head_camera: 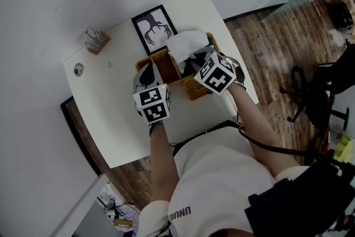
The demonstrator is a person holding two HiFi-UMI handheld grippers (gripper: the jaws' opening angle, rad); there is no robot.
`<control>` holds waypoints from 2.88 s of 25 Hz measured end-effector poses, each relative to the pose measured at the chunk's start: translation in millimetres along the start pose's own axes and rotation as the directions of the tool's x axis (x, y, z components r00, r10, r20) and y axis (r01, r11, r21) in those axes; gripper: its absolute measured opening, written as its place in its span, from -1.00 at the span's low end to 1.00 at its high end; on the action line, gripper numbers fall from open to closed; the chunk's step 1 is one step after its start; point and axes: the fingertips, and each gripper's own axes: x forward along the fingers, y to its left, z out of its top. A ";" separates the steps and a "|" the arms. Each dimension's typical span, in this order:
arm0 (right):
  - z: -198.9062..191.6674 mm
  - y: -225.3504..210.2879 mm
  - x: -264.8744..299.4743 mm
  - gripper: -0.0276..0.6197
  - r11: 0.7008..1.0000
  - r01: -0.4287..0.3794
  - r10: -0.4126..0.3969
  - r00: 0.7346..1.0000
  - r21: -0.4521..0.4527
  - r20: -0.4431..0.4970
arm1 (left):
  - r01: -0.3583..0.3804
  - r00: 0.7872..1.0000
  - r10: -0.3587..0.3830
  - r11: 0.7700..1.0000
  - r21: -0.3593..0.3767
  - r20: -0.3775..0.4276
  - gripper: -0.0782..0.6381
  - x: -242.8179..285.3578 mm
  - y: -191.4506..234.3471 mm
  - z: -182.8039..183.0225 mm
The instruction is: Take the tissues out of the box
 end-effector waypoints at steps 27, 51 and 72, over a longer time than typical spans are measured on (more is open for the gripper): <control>14.2 -7.3 -18.1 -0.74 0.999 0.028 -0.030 0.998 0.024 0.060 | 0.001 1.000 -0.001 1.000 0.005 -0.003 -0.75 0.0 0.5 -0.1; 26.3 -13.4 -32.5 -0.74 0.998 0.057 -0.059 0.994 0.016 0.089 | 0.001 1.000 -0.001 1.000 0.002 0.001 -0.75 -0.6 0.7 -0.2; 32.8 -16.3 -41.8 -0.74 0.997 0.072 -0.073 0.992 0.015 0.107 | 0.005 1.000 -0.005 1.000 0.005 0.001 -0.75 0.3 0.6 -0.5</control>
